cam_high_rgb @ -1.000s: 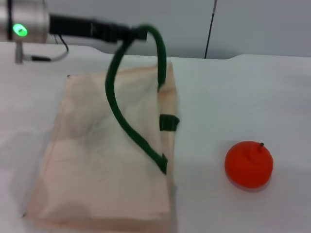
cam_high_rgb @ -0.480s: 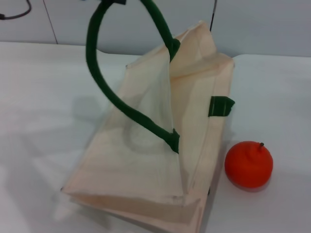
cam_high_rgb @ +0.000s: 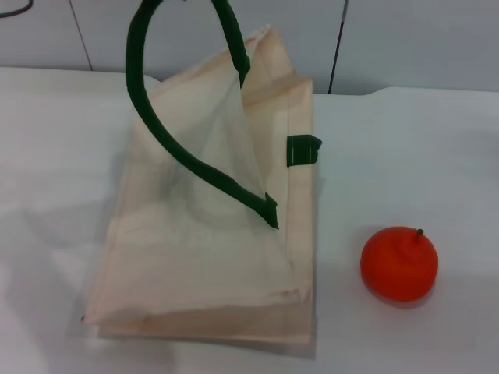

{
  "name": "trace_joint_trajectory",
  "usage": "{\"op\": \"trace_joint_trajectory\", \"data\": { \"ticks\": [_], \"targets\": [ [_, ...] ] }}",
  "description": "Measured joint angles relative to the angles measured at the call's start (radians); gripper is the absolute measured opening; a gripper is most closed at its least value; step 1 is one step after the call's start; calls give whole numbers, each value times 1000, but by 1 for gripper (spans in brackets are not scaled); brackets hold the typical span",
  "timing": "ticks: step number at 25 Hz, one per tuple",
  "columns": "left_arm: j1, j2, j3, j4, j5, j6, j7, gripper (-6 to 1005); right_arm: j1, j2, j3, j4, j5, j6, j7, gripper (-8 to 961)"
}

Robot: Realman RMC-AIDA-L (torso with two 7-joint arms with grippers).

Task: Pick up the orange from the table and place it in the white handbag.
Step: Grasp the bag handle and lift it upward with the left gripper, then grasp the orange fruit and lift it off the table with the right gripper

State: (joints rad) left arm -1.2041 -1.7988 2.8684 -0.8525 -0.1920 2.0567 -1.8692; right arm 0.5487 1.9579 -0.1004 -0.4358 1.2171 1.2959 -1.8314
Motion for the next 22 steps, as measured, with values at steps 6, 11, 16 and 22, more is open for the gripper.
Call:
{"op": "trace_joint_trajectory", "data": {
  "ticks": [6, 11, 16, 22],
  "targets": [
    [-12, 0, 0, 7, -6, 0, -2, 133, 35, -100, -8, -13, -271, 302, 71, 838],
    [-27, -1, 0, 9, 0, 0, -10, 133, 75, -60, -94, -26, -386, 305, 49, 831],
    [-36, -1, 0, 23, 6, 0, -14, 133, 95, -27, -169, -33, -435, 279, 34, 824],
    [-40, 0, 0, 28, 14, -2, -15, 133, 99, -32, -197, -27, -487, 307, 40, 816]
  ]
}}
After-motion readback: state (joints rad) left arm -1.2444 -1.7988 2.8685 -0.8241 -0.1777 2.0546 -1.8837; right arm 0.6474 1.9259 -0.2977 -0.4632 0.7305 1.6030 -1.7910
